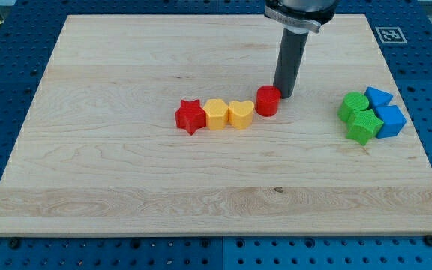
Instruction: Slide red circle closer to red star
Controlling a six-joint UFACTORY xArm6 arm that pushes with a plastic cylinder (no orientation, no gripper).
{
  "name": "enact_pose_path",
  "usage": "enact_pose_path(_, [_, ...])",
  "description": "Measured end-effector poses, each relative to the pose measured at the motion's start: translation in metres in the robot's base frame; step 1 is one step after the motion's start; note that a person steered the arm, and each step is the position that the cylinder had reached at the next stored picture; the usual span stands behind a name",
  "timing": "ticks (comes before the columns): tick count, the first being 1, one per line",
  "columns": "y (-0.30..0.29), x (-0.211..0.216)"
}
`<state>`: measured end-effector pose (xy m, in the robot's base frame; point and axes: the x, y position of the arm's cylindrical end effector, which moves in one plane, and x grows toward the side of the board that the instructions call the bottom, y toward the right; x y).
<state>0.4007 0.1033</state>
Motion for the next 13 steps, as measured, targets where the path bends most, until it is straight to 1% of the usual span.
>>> enact_pose_path(1, [0.017, 0.0])
enact_pose_path(2, [0.033, 0.009])
enact_pose_path(3, [0.042, 0.031])
enact_pose_path(4, [0.034, 0.047])
enact_pose_path(5, [-0.005, 0.044])
enact_pose_path(6, [-0.048, 0.031])
enact_pose_path(7, [-0.061, 0.012])
enact_pose_path(8, [-0.059, -0.002])
enact_pose_path(10, [-0.028, -0.025])
enact_pose_path(11, [-0.055, -0.044])
enact_pose_path(12, [-0.103, -0.048])
enact_pose_path(13, [-0.138, -0.045])
